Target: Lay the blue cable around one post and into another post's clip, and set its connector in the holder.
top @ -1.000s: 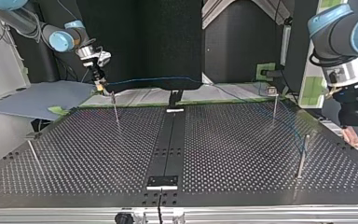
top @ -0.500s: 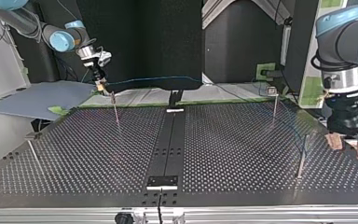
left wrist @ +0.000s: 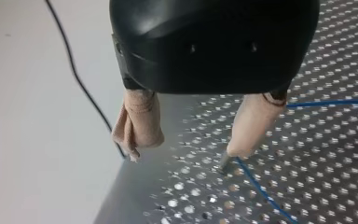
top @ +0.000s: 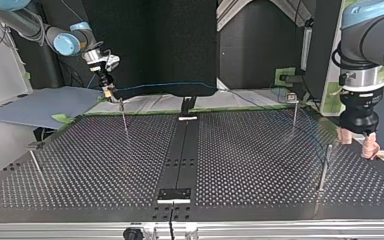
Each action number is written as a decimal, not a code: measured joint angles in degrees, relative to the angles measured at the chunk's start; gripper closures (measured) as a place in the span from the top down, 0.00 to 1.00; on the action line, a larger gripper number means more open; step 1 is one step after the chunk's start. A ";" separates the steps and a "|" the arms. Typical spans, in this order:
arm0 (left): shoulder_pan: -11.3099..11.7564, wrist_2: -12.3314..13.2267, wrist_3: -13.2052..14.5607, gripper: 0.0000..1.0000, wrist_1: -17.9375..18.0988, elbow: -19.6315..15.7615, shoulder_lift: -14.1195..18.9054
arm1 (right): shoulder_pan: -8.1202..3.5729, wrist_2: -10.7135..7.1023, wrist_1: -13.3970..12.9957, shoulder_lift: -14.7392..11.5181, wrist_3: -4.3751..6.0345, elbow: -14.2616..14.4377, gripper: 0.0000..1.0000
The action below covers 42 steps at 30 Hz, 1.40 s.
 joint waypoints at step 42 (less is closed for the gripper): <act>-1.66 -0.61 15.56 1.00 -1.16 -0.01 0.00 | 0.16 -0.02 0.06 0.00 -0.32 0.01 0.00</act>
